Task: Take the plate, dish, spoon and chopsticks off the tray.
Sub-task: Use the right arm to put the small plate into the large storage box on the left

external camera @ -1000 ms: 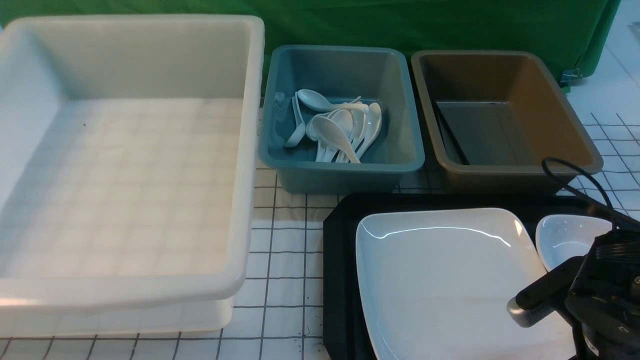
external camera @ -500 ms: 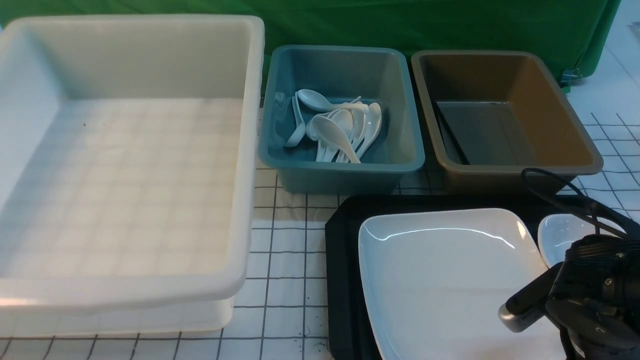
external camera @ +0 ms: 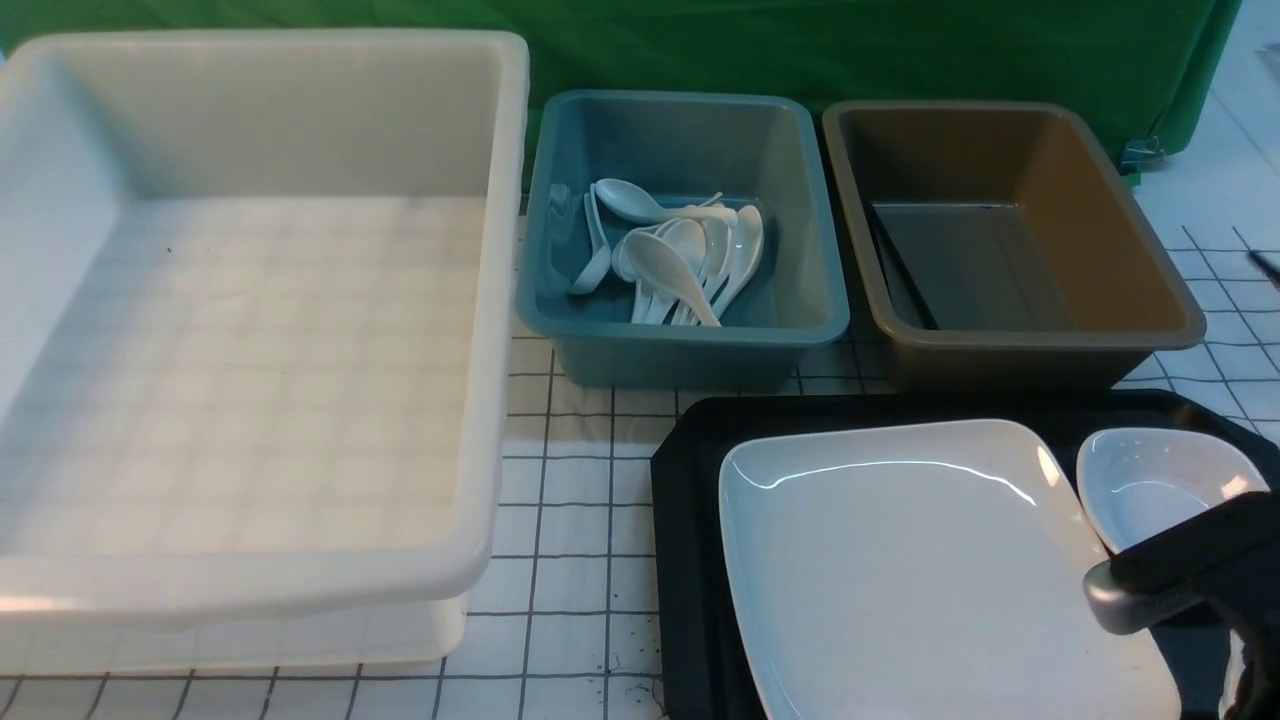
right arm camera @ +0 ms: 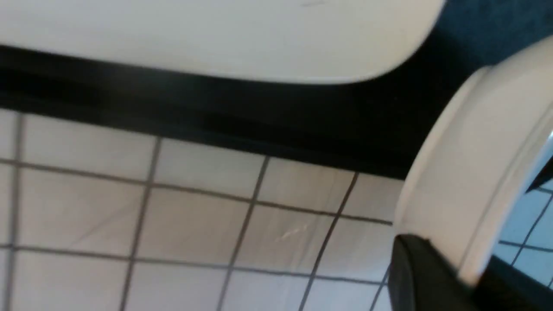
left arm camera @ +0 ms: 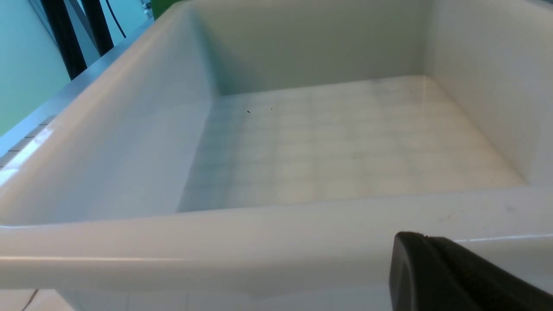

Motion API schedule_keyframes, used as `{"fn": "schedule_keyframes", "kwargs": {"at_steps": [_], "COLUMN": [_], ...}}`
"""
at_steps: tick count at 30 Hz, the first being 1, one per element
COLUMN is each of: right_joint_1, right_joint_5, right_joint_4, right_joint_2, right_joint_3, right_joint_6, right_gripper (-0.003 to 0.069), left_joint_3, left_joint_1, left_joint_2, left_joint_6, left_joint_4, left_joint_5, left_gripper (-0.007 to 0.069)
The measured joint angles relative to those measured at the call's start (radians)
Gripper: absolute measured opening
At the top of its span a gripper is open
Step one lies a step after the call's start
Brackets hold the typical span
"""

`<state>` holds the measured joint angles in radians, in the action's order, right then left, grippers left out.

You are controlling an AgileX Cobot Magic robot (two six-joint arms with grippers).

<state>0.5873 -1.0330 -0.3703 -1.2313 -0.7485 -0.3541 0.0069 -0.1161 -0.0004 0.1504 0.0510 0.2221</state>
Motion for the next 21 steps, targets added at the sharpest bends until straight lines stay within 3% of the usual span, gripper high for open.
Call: {"fn": "schedule_keyframes", "kwargs": {"at_steps": [8,13,14,16,21], "right_joint_1": [0.0,0.01,0.013,0.056,0.185], "right_joint_5": [-0.015,0.188,0.194,0.257,0.297], "right_joint_4": [0.138,0.496,0.512,0.671,0.782], "right_joint_2": [0.154,0.061,0.054,-0.049,-0.36], "right_joint_3": [-0.285,-0.511,-0.527,-0.619,-0.884], "right_joint_6": [0.13,0.476,0.51,0.701,1.026], "right_gripper": [0.0087,0.0087,0.0087,0.0087,0.0087], "left_joint_3": [0.0,0.0,0.0,0.0,0.0], "left_joint_1": [0.0,0.0,0.0,0.0,0.0], "left_joint_2": [0.0,0.0,0.0,0.0,0.0], "left_joint_6": [0.0,0.0,0.0,0.0,0.0], "left_joint_4": [0.0,0.0,0.0,0.0,0.0], "left_joint_5": [0.0,0.0,0.0,0.0,0.0], "left_gripper": [0.0021,0.0021,0.0021,0.0021,0.0021]}}
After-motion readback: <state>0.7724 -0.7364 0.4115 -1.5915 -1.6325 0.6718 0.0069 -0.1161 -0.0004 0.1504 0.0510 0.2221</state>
